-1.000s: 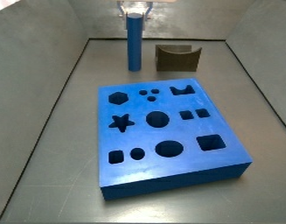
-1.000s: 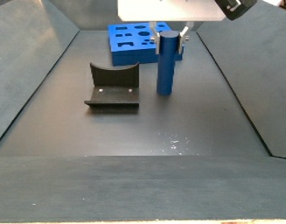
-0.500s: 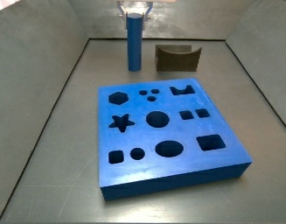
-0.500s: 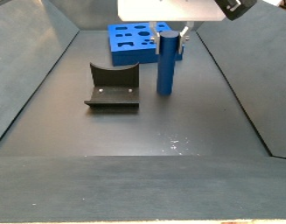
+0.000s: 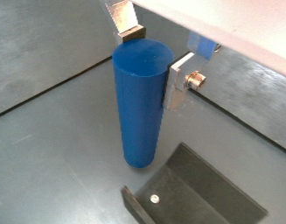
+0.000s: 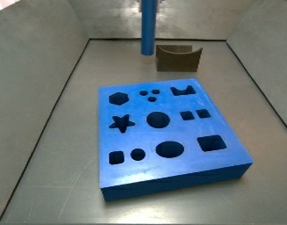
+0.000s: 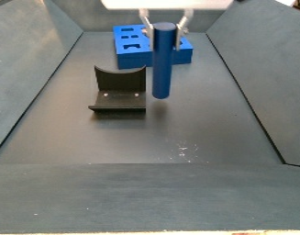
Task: Pick up the round object. Move up. Move to above the board. Insert the round object.
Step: Move to above the board.
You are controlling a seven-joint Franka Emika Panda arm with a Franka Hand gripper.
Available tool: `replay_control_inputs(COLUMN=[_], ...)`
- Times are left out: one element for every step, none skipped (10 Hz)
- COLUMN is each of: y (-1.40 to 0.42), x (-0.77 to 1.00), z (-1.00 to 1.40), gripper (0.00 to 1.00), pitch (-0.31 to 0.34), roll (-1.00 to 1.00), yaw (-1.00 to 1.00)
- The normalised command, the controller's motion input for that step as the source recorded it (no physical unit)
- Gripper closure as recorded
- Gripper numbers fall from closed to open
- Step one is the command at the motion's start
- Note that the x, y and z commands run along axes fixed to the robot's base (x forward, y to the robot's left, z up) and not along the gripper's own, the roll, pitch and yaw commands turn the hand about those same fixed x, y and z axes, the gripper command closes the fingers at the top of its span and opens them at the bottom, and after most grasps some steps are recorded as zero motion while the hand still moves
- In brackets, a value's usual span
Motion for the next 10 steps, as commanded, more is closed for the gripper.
replay_control_inputs(y=[0.06,-1.0,-1.0,-1.0,-1.0,-1.0,-1.0,-1.0,-1.0,-1.0], x=[0.28,-0.11,-0.13,-0.14,-0.14,-0.13,-0.14,-0.13,-0.13,-0.12], z=[0.05,0.59,0.59,0.6,0.59,0.59,0.6,0.6,0.6,0.61], gripper=[1.0,1.0,1.0,1.0,1.0,1.0,1.0,1.0,1.0,1.0], pitch=[0.115,0.213,0.2,0.094,0.063,0.036,0.029,0.024,0.029,0.048], roll=[-0.09,-0.02,-0.01,0.04,0.04,0.05,0.04,0.03,0.03,0.0], yaw=[0.0,-0.27,-0.25,-0.12,-0.08,-0.03,-0.02,-0.01,0.0,0.0])
